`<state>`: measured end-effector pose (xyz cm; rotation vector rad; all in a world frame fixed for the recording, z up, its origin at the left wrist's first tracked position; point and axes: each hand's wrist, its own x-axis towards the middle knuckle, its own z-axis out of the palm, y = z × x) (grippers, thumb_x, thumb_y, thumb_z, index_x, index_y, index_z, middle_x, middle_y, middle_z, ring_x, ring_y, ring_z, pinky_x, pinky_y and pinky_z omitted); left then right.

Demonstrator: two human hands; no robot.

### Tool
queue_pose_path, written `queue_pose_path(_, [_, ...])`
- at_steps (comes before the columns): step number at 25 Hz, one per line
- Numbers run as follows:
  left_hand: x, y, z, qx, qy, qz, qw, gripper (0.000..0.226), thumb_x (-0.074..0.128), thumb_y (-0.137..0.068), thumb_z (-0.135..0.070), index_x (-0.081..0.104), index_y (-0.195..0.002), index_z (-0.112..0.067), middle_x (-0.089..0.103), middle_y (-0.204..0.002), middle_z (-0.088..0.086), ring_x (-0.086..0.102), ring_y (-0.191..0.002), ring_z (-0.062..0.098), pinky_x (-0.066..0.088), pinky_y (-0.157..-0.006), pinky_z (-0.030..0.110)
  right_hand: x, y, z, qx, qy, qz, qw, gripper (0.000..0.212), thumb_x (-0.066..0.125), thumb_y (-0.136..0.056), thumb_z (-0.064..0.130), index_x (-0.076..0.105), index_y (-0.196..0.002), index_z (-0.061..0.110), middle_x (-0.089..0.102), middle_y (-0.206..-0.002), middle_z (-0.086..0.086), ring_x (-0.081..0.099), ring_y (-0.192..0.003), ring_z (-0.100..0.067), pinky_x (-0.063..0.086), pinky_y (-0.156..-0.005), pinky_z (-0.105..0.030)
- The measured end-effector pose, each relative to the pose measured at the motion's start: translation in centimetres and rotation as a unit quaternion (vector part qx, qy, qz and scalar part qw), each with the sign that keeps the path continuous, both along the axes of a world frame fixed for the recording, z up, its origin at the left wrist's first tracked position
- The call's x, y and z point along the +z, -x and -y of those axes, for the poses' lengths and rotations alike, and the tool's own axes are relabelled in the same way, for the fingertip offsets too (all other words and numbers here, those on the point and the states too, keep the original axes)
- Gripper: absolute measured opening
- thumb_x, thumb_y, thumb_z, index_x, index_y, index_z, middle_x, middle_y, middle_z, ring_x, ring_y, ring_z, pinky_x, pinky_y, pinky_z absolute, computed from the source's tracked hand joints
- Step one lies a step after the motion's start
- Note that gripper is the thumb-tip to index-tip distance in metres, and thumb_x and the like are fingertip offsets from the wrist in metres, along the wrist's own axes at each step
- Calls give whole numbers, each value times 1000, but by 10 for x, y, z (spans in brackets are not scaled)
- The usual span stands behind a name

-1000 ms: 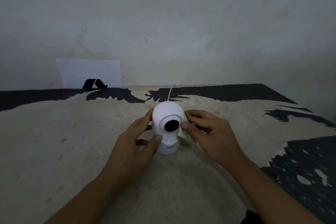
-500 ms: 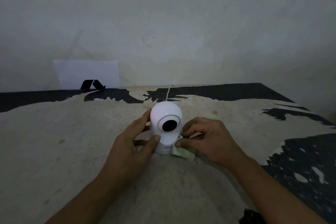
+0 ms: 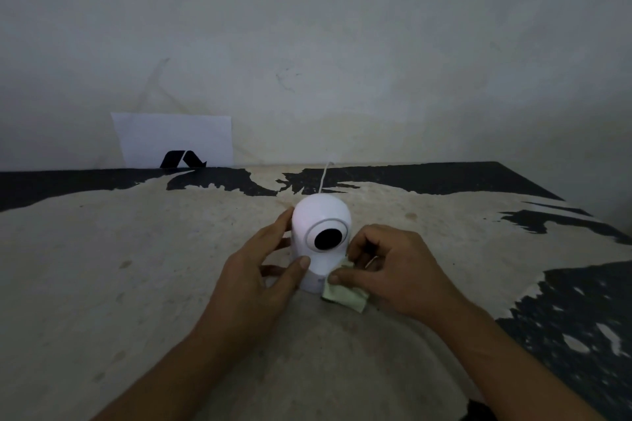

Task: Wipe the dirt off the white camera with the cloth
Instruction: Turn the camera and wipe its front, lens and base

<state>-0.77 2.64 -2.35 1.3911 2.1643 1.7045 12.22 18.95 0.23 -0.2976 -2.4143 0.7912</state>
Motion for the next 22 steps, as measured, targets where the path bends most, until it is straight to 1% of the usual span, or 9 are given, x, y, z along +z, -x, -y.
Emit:
queue_pose_path(2, [-1,0,-1,2,6,-1,1000,65,63,-81,-30,30,-134,-46,43,-119,-33,41,-105,-24,40,-68,-3,2,-6,-10,13,38,51,998,32,84,-67,29,63,-91,29,65,-81,9,62,-64,-6,51,-58,-17])
queue_pose_path(4, [-2,0,-1,0,10,-1,1000,65,61,-81,-32,28,-134,-47,43,-122,-30,41,-105,-24,40,-68,-3,4,-11,-21,20,100,89,991,41,79,-74,23,60,-109,33,68,-94,9,64,-71,-8,56,-66,-23])
queue_pose_path(5, [-2,0,-1,-2,12,-1,1000,64,61,-81,-33,27,-133,-50,43,-121,-31,41,-105,-24,40,-68,-4,4,-14,-27,13,102,98,990,42,76,-77,21,59,-113,35,69,-96,11,65,-74,-7,56,-70,-23])
queue_pose_path(8, [0,0,0,-5,19,2,1000,64,60,-81,-35,25,-130,-56,41,-119,-34,40,-103,-26,39,-65,-4,5,-21,-44,-23,59,99,993,19,67,-85,26,70,-98,39,69,-88,22,62,-76,4,47,-64,-7])
queue_pose_path(10, [1,-1,0,-6,16,-1,1000,63,59,-80,-38,25,-130,-55,42,-119,-34,40,-104,-26,39,-66,-5,5,-23,-50,-48,82,68,993,10,65,-87,29,73,-89,34,71,-86,19,63,-78,3,46,-66,-9])
queue_pose_path(12, [2,-2,0,-11,11,0,1000,63,56,-77,-43,26,-132,-53,42,-119,-35,42,-105,-24,39,-67,-4,4,-23,-54,-69,101,21,992,8,66,-87,28,74,-86,29,71,-89,13,63,-82,1,48,-71,-15])
queue_pose_path(17, [3,-3,1,-13,2,-1,1000,64,55,-76,-44,28,-133,-49,41,-119,-36,41,-104,-26,38,-68,-5,-1,-18,-53,-111,129,-64,983,5,69,-85,26,74,-83,26,72,-77,18,63,-71,9,45,-60,-2])
queue_pose_path(20, [3,-3,1,-17,3,-2,1000,65,55,-76,-44,28,-134,-47,41,-119,-35,40,-102,-28,38,-66,-6,-8,-12,-52,-133,178,-65,973,10,71,-83,31,74,-92,29,73,-81,15,67,-72,5,49,-56,-6])
queue_pose_path(22, [2,-2,0,-14,4,-3,1000,64,58,-79,-39,28,-135,-46,42,-119,-33,41,-101,-27,38,-66,-5,-15,-8,-51,-164,173,-33,971,17,71,-83,34,71,-99,30,73,-86,10,67,-72,0,50,-57,-13])
